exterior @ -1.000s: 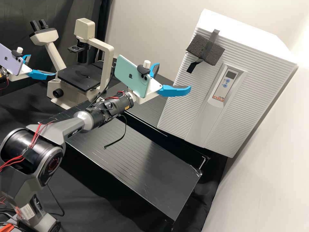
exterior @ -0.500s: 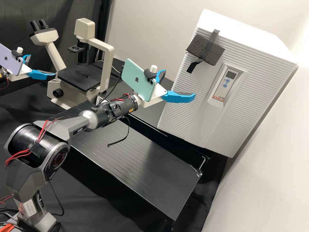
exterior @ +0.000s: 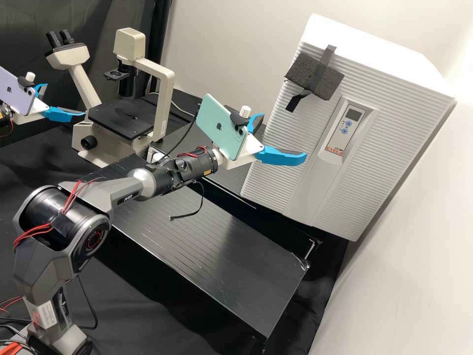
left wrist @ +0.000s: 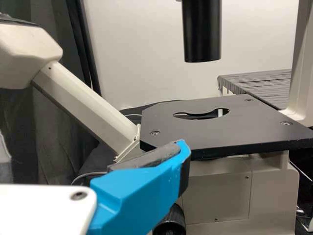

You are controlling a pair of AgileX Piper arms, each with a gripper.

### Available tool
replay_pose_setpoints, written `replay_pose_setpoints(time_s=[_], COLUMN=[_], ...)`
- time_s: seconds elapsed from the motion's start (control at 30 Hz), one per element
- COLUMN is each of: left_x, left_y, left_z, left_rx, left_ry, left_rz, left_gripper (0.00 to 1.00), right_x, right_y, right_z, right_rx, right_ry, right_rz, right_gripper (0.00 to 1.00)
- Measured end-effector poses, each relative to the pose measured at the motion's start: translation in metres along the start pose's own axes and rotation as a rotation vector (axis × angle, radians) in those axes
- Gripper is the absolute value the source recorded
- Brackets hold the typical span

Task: Open the incubator door.

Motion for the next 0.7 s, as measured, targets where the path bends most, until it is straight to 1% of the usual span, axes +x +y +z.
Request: replay_pose_setpoints(time_s=[0.03, 0.07, 0.7], left_x=[0.0000, 0.0000, 0.0000], left_y=[0.0000, 0.0000, 0.0000], left_z=[0.0000, 0.0000, 0.0000], left_rx=[0.000, 0.000, 0.000], left_ry=[0.000, 0.000, 0.000], left_rz=[0.000, 0.000, 0.000], left_gripper=[1.00, 1.00, 1.00], right_x=[0.0000, 0.0002, 0.0007], right_y=[0.0000, 0.0003, -0.0013], right_z=[0.0000, 0.0004, 0.0018], right_rx=[0.000, 0.000, 0.002], right_ry=[0.000, -0.001, -0.007], right_rz=[0.000, 0.001, -0.024], right_gripper=[1.00, 0.00, 0.00])
